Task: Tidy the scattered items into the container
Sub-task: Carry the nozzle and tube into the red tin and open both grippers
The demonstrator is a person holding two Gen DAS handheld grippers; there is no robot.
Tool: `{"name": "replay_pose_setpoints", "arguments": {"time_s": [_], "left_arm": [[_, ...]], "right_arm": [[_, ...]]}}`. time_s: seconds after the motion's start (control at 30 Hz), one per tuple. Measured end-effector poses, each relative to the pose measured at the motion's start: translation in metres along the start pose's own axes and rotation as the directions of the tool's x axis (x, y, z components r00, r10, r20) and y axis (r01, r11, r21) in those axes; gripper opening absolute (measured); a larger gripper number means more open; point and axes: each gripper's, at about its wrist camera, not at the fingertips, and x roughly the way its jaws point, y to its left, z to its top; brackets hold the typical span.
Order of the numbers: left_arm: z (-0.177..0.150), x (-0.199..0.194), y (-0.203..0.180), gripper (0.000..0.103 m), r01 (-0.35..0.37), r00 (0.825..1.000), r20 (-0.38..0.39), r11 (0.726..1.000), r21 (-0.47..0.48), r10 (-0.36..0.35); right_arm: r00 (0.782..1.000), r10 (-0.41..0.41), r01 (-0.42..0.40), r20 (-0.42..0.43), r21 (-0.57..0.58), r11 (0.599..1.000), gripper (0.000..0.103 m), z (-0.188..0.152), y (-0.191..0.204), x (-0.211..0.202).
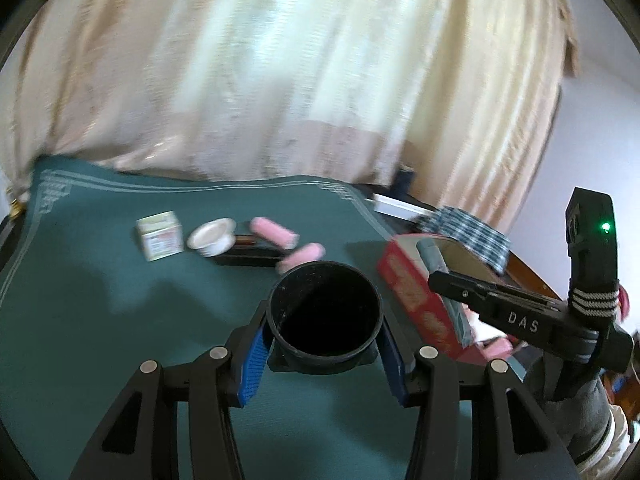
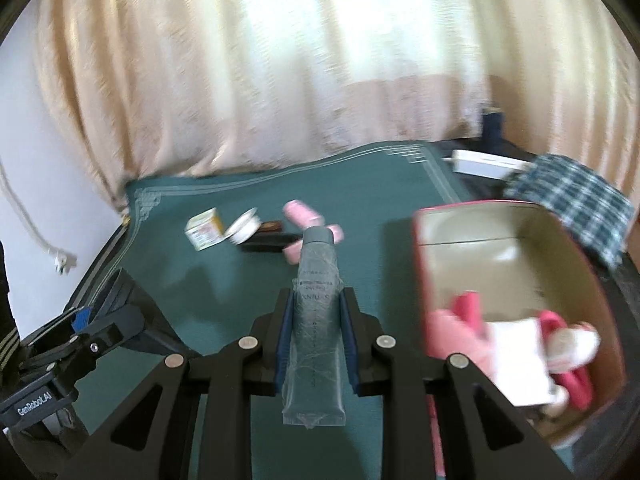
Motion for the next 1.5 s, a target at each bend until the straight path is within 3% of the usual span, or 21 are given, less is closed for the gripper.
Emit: {"name": "replay_pose_setpoints", "arguments": {"time_s": [0.4, 1.07, 1.13, 1.17, 1.2, 1.23, 1.3, 1.37, 1.5], "left_arm": [[0.015, 0.042, -0.089, 0.051, 0.158, 0.986, -0.063, 0.982, 0.103, -0.152], [0.022, 0.091, -0.155, 0.051, 0.288, 0.952, -0.163, 0.940, 0.184, -0.260], [0.022, 0.095, -0.158, 0.055, 0.301, 0.948, -0.168, 0.936, 0.183, -0.272], [0.022, 0.097, -0.159, 0.061, 0.307, 0.945, -0.172, 0.935, 0.177, -0.277], [0.022, 0.099, -0.159, 0.076, 0.310, 0.943, -0.175, 0.936, 0.165, -0.282], [0.022, 0.099, -0.158, 0.080, 0.307, 0.944, -0.171, 0.939, 0.152, -0.281], [0.023, 0.099, -0.156, 0.080, 0.310, 0.944, -0.167, 0.940, 0.144, -0.286], [0.024, 0.098, -0.155, 0.080, 0.300, 0.947, -0.160, 0.943, 0.143, -0.277], [0.025, 0.097, -0.149, 0.080, 0.280, 0.954, -0.153, 0.951, 0.132, -0.259]], "right_arm": [[0.991, -0.126, 0.119, 0.046, 0.128, 0.985, 0.025, -0.011, -0.102, -0.047], [0.986, -0.168, 0.163, 0.011, 0.189, 0.968, 0.025, -0.024, -0.148, -0.044], [0.986, -0.169, 0.163, 0.011, 0.208, 0.964, 0.026, -0.024, -0.154, -0.044], [0.986, -0.168, 0.161, 0.012, 0.223, 0.961, 0.029, -0.025, -0.157, -0.044], [0.986, -0.168, 0.160, 0.013, 0.235, 0.959, 0.035, -0.025, -0.160, -0.045], [0.985, -0.169, 0.161, 0.015, 0.244, 0.956, 0.039, -0.025, -0.162, -0.046], [0.984, -0.176, 0.163, 0.026, 0.256, 0.953, 0.061, -0.026, -0.166, -0.049], [0.981, -0.187, 0.169, 0.045, 0.253, 0.952, 0.069, -0.026, -0.165, -0.053], [0.981, -0.184, 0.165, 0.061, 0.241, 0.957, 0.069, -0.023, -0.159, -0.056]]}}
